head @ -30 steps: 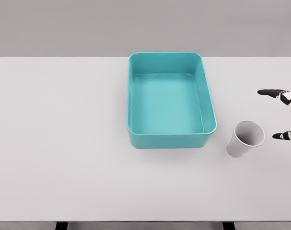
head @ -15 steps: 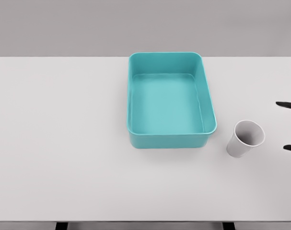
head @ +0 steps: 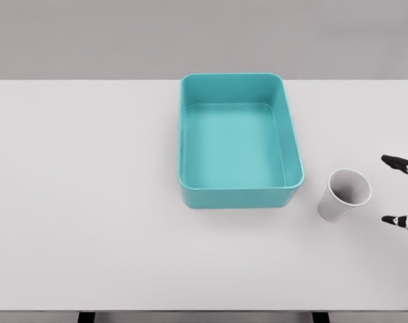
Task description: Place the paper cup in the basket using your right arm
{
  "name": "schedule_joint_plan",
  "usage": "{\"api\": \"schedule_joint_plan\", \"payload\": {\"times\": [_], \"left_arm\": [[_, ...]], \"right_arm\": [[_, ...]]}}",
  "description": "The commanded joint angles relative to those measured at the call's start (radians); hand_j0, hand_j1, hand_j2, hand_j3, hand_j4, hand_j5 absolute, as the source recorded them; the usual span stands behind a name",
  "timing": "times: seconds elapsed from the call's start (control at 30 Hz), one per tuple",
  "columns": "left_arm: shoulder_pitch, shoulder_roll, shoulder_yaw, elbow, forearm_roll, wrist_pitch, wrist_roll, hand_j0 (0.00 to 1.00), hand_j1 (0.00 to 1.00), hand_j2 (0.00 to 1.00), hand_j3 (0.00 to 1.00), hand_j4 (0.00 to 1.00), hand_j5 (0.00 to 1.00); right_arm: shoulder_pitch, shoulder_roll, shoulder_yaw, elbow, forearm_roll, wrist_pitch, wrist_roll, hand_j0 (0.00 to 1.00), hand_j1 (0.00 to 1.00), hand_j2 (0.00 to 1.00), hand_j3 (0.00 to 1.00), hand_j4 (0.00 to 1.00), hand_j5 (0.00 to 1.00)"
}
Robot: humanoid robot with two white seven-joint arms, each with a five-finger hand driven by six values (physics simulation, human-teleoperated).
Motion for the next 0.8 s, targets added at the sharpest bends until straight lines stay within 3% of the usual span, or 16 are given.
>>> {"api": "schedule_joint_plan", "payload": {"times": [0.0,0.17,0.37,0.77], "left_arm": [[0.000,0.000,0.000,0.000,0.000,0.000,0.000,1.00,1.00,1.00,1.00,1.00,1.00],[0.000,0.000,0.000,0.000,0.000,0.000,0.000,1.00,1.00,1.00,1.00,1.00,1.00],[0.000,0.000,0.000,0.000,0.000,0.000,0.000,1.00,1.00,1.00,1.00,1.00,1.00],[0.000,0.000,0.000,0.000,0.000,0.000,0.000,1.00,1.00,1.00,1.00,1.00,1.00]], "right_arm": [[0.000,0.016,0.013,0.000,-0.008,0.001,0.000,0.95,0.95,0.95,0.95,0.95,0.95],[-0.006,0.087,0.018,0.017,-0.025,0.001,0.000,0.95,0.95,0.95,0.95,0.95,0.95],[-0.012,0.113,0.018,0.023,-0.025,0.001,0.000,0.96,0.96,0.96,0.96,0.96,0.96],[-0.049,0.104,0.059,-0.021,-0.024,0.001,0.000,0.96,0.96,0.96,0.96,0.96,0.96]]}}
